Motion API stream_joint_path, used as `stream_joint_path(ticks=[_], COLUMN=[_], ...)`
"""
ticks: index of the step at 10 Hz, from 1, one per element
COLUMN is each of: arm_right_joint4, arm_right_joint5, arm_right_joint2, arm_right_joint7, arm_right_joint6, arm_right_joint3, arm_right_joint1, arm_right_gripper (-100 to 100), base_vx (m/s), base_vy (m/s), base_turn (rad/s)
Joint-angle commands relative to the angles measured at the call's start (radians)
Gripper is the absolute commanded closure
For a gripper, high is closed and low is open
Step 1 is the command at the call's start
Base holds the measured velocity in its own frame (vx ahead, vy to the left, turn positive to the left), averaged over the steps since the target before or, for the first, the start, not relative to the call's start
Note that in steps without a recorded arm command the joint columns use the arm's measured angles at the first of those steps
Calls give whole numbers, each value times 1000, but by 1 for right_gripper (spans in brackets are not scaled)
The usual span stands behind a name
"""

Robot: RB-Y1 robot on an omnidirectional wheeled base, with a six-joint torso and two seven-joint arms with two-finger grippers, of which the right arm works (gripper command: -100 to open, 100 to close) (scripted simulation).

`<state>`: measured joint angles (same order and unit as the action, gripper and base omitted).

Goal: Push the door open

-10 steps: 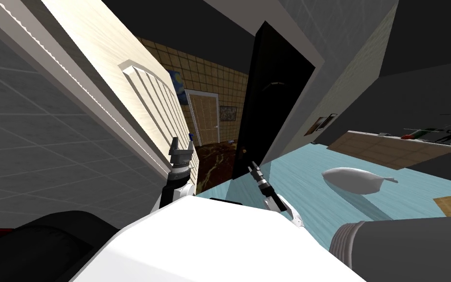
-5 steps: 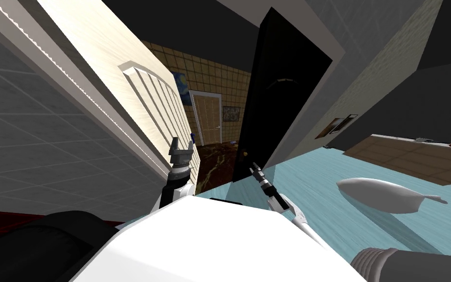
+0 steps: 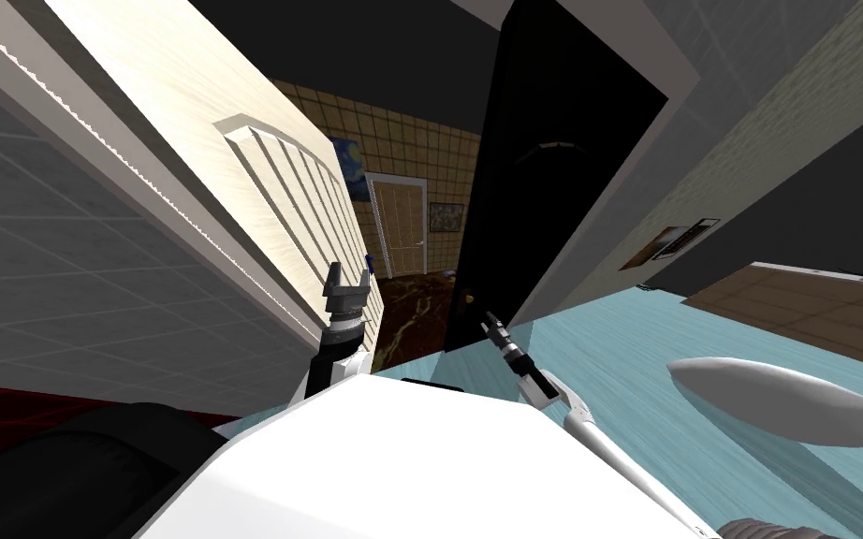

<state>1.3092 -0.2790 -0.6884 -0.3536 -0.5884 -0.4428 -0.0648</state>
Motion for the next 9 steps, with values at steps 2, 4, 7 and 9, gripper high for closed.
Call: stream_joint_path(ticks=[2,4,7,9], arm_right_joint4=[-13,-27,-54,-55], arm_right_joint5=[1,3,7,7], arm_right_joint2=[11,26,54,57], arm_right_joint7=[2,5,12,13], arm_right_joint6=[8,17,34,36], arm_right_joint3=[6,14,28,29], arm_right_joint1=[11,23,46,49], arm_right_gripper=[-100,-100,-100,-100], base_vx=[81,162,186,135], base_vy=[-11,52,60,46], base_turn=[43,76,79,31])
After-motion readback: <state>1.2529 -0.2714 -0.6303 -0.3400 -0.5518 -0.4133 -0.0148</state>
